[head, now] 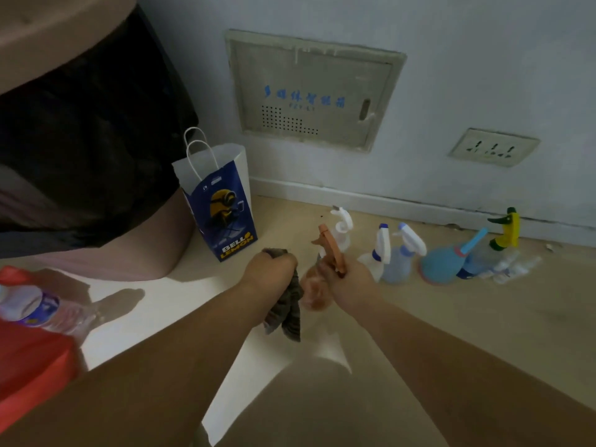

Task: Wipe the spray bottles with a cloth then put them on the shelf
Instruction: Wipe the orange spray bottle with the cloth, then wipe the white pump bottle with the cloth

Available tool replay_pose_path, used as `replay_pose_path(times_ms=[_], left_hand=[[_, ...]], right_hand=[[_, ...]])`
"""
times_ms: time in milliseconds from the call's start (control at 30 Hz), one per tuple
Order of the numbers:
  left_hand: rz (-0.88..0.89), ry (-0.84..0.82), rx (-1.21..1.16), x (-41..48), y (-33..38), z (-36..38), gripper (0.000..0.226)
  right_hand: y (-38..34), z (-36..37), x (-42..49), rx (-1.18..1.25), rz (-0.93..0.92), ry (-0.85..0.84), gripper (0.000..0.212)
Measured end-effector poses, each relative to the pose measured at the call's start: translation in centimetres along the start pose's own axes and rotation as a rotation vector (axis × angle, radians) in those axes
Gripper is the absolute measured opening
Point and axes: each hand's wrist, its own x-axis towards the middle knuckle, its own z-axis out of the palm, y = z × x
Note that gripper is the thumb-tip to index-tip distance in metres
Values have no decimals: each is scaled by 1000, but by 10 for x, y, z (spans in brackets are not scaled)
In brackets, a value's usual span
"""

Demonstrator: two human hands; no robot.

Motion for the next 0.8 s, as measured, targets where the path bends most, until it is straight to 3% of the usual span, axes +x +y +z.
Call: replay_pose_path(times_ms=[267,467,567,600,667,733,800], left_hand=[[2,65,30,47,-33,11,21],[36,59,66,55,-51,7,17],[87,126,84,54,-44,5,15],[105,146,74,52,-40,4,17],[152,179,52,47,-33,4,14],[188,212,37,41,-27,6,7],[179,241,-13,38,-23,10,7]], right_hand=[[25,48,37,-115,-44,2,12],[24,52,34,-58,-105,-102,6],[24,34,33,-192,-51,-198,30],[24,24,33,-263,-18,-185,37],[23,4,36,-291,52,-42,31],[23,-11,41,-171,99,152,21],[19,-16,49,-10,125,247,31]])
